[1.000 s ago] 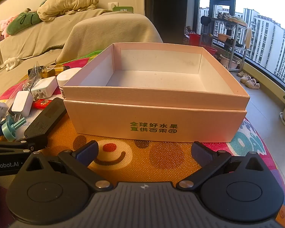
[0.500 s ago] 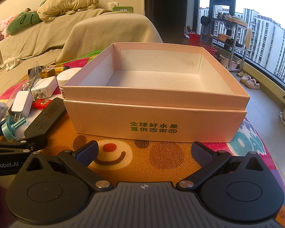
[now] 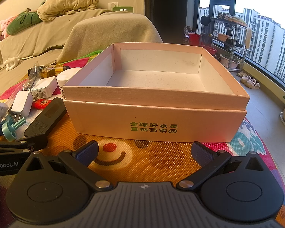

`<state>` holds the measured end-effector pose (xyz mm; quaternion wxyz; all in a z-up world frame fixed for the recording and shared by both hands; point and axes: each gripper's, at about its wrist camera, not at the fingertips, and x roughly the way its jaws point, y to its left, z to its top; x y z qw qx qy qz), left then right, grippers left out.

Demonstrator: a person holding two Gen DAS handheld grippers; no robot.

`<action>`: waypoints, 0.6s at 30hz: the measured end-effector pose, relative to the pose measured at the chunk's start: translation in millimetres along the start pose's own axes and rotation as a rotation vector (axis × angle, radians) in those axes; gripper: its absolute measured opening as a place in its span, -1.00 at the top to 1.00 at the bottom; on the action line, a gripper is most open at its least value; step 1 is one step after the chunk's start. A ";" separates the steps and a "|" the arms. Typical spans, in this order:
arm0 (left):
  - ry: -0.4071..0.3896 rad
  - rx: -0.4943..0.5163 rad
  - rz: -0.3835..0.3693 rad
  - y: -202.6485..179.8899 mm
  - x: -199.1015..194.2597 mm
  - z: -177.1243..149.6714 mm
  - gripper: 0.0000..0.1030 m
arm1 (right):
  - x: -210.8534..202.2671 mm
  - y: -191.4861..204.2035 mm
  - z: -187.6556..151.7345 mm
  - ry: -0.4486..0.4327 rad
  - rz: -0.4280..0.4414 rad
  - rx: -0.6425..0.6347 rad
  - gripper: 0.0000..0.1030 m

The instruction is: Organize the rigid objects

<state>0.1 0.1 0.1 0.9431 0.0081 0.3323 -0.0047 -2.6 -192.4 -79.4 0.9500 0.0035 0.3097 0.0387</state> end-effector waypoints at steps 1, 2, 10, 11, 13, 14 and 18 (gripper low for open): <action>0.000 0.001 0.000 0.0 0.0 0.0 -0.97 | 0.0 0.0 0.0 0.000 0.000 0.000 -1.00; 0.000 0.002 0.002 -0.2 -0.1 0.0 -0.97 | 0.0 0.0 0.0 0.000 0.000 0.000 -1.00; -0.001 0.007 0.006 -1.6 -0.7 -0.3 -0.97 | 0.2 0.1 -0.2 -0.001 0.002 0.002 -1.00; -0.001 0.007 0.006 -1.6 -0.8 -0.3 -0.97 | 0.1 0.1 -0.3 -0.001 0.002 0.002 -1.00; -0.001 0.007 0.006 -1.6 -0.7 -0.3 -0.97 | 0.2 0.2 -0.4 -0.001 0.002 0.002 -1.00; -0.001 0.006 0.005 -1.7 -0.9 -0.3 -0.97 | 0.2 0.3 -0.4 -0.001 0.001 0.002 -1.00; -0.001 0.007 0.006 -1.6 -0.7 -0.3 -0.97 | 0.1 0.0 -0.3 0.000 0.001 0.001 -1.00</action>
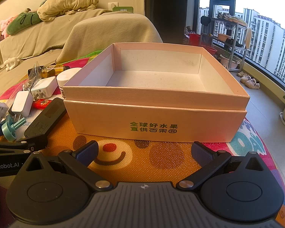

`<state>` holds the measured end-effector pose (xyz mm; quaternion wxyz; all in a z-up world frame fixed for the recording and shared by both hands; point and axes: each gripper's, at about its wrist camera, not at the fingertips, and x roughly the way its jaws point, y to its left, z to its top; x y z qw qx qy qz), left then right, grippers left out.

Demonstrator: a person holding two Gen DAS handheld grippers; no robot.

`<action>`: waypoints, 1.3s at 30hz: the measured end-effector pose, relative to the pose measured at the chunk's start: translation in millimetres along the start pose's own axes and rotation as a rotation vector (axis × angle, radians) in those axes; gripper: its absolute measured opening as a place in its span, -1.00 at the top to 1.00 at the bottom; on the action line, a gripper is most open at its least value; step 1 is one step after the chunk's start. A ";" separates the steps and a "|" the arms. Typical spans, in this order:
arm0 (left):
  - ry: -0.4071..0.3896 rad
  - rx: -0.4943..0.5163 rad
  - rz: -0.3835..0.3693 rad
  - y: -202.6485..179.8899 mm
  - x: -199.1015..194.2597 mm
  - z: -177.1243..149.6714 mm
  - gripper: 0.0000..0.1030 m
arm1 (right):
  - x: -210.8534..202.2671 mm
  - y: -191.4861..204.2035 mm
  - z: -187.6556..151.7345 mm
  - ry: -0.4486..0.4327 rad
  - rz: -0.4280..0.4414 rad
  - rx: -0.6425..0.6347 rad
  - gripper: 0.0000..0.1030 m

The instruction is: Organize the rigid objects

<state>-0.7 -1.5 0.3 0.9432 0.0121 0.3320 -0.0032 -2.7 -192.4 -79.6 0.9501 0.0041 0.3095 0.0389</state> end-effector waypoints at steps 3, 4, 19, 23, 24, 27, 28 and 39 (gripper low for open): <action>0.000 0.000 0.000 0.0 0.0 0.0 -0.97 | -0.1 -0.2 0.0 0.000 0.001 0.001 -1.00; 0.000 0.000 0.000 0.1 0.0 0.0 -0.97 | 0.0 0.1 0.1 0.000 0.000 0.000 -1.00; 0.000 -0.001 -0.001 -1.0 1.9 0.1 -0.97 | -0.2 -0.6 -0.8 -0.001 0.006 0.007 -1.00; 0.000 -0.001 -0.001 -1.0 1.8 0.0 -0.97 | 0.6 -1.6 -0.1 0.000 0.007 0.008 -1.00; 0.000 -0.001 0.000 -0.9 1.8 0.0 -0.97 | 0.6 -1.7 -0.2 -0.001 0.007 0.009 -1.00; 0.000 -0.002 -0.001 -0.8 1.8 0.0 -0.97 | 0.7 -1.6 0.0 -0.001 0.008 0.009 -1.00; 0.000 -0.002 -0.001 -0.8 1.8 0.0 -0.97 | 0.8 -1.4 -0.9 -0.001 0.010 0.011 -1.00; -0.081 -0.016 -0.088 20.7 -42.8 -11.6 -0.94 | -1.2 -2.0 4.7 0.096 0.046 -0.037 -1.00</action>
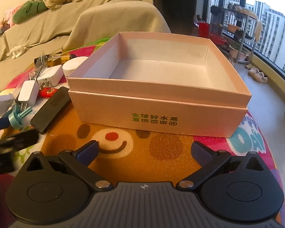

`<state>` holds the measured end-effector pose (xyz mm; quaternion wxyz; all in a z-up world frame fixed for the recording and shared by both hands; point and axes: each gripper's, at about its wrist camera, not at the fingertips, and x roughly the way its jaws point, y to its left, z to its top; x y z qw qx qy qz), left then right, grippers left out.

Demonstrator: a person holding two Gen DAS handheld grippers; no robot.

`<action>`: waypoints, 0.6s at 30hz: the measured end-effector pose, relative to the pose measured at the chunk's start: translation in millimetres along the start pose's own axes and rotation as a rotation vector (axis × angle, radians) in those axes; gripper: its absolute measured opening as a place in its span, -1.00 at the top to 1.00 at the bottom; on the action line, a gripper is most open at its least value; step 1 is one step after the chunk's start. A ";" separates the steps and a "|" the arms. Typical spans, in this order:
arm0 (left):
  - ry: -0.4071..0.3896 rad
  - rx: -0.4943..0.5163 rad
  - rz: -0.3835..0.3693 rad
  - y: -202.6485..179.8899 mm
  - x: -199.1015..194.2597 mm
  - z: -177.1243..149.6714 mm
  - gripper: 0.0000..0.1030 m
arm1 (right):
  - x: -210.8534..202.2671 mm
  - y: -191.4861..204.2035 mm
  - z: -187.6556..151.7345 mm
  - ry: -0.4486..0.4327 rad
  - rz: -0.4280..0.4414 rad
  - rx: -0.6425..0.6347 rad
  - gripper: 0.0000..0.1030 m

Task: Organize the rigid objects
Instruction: 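Grasp the white battery charger with the left tool while the right tool grasps the teal part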

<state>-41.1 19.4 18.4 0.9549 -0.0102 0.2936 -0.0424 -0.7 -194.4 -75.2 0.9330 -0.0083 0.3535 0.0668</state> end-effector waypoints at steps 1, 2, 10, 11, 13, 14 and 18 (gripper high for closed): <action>-0.029 0.005 -0.003 5.1 -10.0 0.9 -0.94 | -0.3 -0.8 0.1 0.002 0.003 0.003 -1.00; -0.050 0.005 0.000 10.5 -17.7 2.5 -0.94 | -0.5 -1.4 0.4 0.006 0.006 0.002 -1.00; 0.035 -0.185 -0.292 64.0 -39.8 36.6 -0.92 | -1.0 -1.7 0.1 0.000 0.016 -0.014 -1.00; 0.031 -0.171 -0.313 63.9 -44.6 39.4 -0.92 | -2.0 -2.3 -1.0 -0.003 0.021 -0.018 -1.00; -0.014 -0.097 -0.271 61.4 -55.2 45.1 -0.92 | -3.0 -2.9 -1.9 -0.006 0.028 -0.024 -1.00; -0.049 -0.050 -0.220 62.1 -58.1 47.5 -0.92 | -3.0 -3.1 -1.8 -0.006 0.028 -0.025 -1.00; 0.023 0.083 0.003 78.2 -29.2 44.1 -0.92 | -4.2 -2.7 -2.1 -0.007 0.031 -0.035 -1.00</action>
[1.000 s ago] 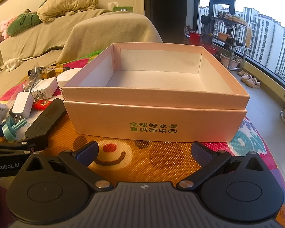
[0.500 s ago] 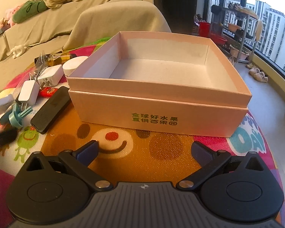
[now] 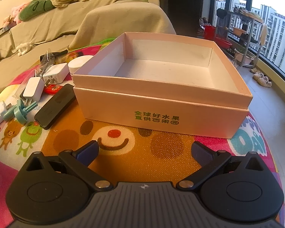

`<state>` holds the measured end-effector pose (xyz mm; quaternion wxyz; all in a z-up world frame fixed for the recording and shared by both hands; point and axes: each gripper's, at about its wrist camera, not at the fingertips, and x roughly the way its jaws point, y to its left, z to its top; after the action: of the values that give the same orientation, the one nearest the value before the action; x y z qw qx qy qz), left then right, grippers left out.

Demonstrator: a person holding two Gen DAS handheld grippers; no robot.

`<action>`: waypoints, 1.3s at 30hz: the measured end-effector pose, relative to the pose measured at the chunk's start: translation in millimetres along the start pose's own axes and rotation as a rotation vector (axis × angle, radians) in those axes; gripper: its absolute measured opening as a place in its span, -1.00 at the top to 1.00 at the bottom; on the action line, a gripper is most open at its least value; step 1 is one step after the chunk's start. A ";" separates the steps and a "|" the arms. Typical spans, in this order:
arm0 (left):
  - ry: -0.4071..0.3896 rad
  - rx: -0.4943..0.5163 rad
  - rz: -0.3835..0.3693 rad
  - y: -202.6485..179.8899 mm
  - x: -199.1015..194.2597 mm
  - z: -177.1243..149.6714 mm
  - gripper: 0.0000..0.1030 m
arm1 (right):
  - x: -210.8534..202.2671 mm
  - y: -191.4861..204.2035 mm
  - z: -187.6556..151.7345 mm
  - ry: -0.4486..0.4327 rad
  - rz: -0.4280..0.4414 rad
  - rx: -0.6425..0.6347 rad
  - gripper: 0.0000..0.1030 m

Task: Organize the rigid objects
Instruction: 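Grasp the white battery charger with the left tool while the right tool grasps the teal part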

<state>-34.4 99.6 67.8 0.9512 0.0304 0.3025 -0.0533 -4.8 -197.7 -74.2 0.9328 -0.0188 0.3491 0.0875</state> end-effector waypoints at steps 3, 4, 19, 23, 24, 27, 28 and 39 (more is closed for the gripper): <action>0.117 -0.011 -0.013 16.6 27.6 -13.0 -0.92 | -4.4 1.7 -1.8 -0.002 0.036 -0.023 -0.99; 0.141 -0.019 -0.024 18.4 35.2 -17.6 -0.92 | -7.5 5.1 -3.0 -0.007 0.057 -0.046 -0.98; 0.059 -0.084 -0.012 27.7 16.6 -55.4 -0.03 | -4.6 158.8 18.2 -0.186 0.177 -0.568 -0.59; 0.059 -0.121 -0.016 31.0 9.1 -61.2 -0.03 | 1.0 163.7 17.5 -0.275 -0.038 -0.606 -0.55; 0.058 -0.136 -0.014 32.1 7.6 -62.2 -0.03 | -3.6 157.9 19.3 -0.266 -0.010 -0.574 -0.55; 0.057 -0.166 -0.003 32.6 7.8 -61.9 -0.03 | -11.3 147.9 32.3 -0.168 0.168 -0.392 -0.58; 0.059 -0.163 0.002 31.6 7.9 -61.7 -0.03 | -8.6 147.6 36.8 -0.131 0.211 -0.334 -0.58; 0.057 -0.132 0.023 17.5 5.1 -60.7 -0.03 | 12.0 162.3 37.6 -0.102 0.306 -0.379 -0.37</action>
<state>-62.9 122.0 15.8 0.9427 -0.0275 0.3318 -0.0212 -0.2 -32.7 -49.4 0.9050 -0.1359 0.2777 0.2924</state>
